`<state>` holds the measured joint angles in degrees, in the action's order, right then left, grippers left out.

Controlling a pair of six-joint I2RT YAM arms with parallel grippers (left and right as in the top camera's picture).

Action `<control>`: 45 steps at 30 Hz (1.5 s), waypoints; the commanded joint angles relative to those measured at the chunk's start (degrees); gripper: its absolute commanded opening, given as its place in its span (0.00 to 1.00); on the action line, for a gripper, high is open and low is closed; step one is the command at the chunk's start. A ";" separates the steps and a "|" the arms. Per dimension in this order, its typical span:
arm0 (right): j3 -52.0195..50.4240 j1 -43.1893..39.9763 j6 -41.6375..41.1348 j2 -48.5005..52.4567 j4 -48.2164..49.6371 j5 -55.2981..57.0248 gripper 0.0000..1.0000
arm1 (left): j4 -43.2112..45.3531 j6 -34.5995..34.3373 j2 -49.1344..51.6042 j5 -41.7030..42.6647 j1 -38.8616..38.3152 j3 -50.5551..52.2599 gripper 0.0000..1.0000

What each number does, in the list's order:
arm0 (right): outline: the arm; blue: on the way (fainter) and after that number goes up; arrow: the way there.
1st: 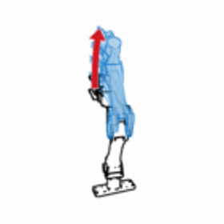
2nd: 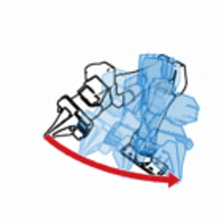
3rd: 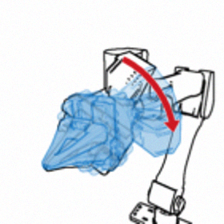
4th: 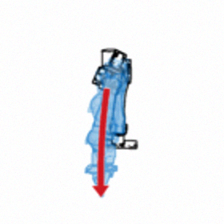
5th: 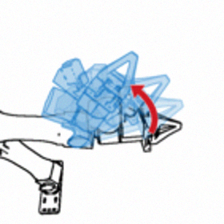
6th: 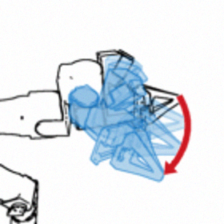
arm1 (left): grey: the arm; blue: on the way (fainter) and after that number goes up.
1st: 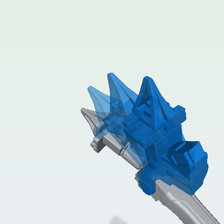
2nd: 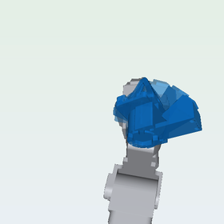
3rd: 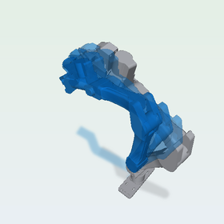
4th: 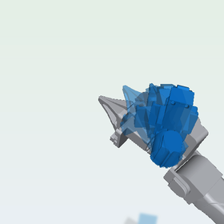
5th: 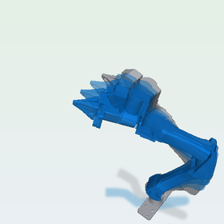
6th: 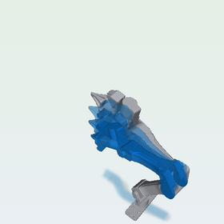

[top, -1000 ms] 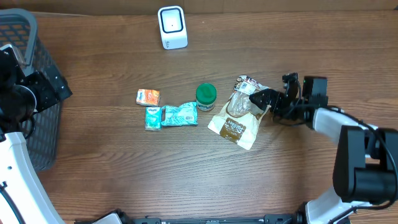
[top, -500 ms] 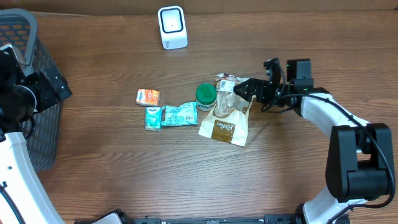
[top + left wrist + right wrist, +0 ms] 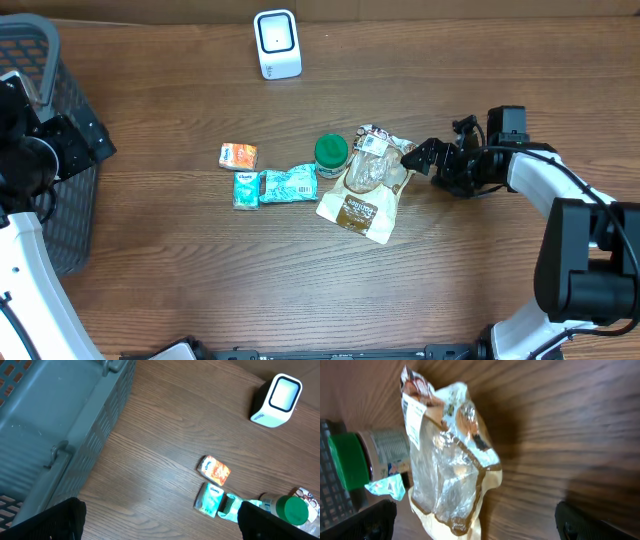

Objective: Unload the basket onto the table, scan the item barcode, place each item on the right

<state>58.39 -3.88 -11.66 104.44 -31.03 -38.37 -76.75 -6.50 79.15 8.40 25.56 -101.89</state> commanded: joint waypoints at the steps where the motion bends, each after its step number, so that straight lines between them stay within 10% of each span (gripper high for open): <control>1: -2.10 2.40 -0.35 0.48 0.63 -0.28 1.00 | 0.07 -0.81 0.24 0.57 0.24 -0.48 0.99; 16: -8.61 14.38 -13.11 9.11 23.34 -0.28 0.93 | 0.07 -0.81 0.24 0.57 0.24 -0.48 1.00; 37: -8.50 11.85 -12.87 11.34 27.30 -1.92 0.08 | 0.07 -0.81 0.24 0.57 0.24 -0.48 1.00; 45: -8.37 5.57 -6.03 1.16 20.81 -9.99 0.04 | 0.07 -0.81 0.24 0.57 0.24 -0.48 1.00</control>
<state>50.74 3.70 -21.10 111.00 -9.04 -47.68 -76.75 -6.50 79.15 8.40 25.56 -101.89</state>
